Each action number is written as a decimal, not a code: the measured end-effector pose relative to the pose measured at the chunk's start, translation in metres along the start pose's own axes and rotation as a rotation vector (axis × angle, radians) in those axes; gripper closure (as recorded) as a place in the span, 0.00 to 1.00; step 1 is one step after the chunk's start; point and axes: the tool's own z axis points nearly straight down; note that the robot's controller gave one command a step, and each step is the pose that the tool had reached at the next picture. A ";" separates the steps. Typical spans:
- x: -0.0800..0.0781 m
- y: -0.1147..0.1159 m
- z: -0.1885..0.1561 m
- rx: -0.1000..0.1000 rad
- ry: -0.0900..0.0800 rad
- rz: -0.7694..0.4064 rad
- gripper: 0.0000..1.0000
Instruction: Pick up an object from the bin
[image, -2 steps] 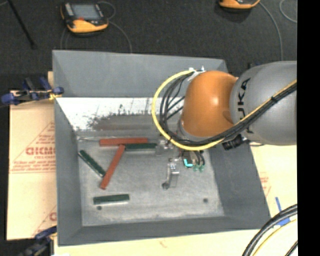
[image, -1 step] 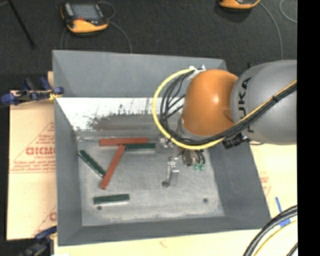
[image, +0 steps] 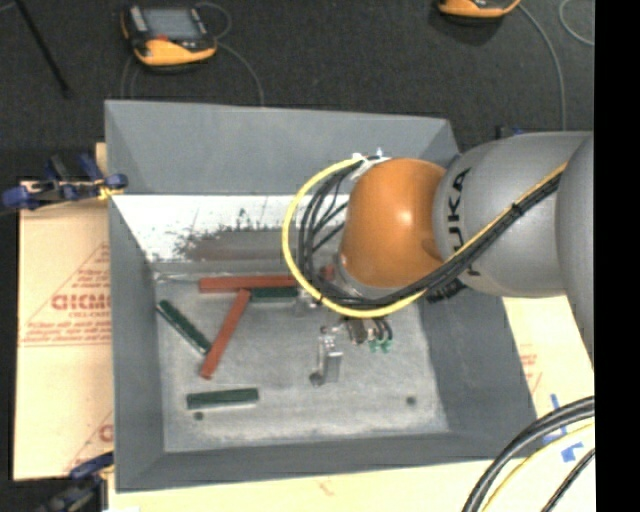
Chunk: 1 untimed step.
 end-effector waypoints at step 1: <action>-0.012 0.028 0.052 -0.003 0.001 -0.049 0.00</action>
Offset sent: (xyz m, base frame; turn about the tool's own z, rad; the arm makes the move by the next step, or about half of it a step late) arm -0.0675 0.0351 -0.0813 -0.1040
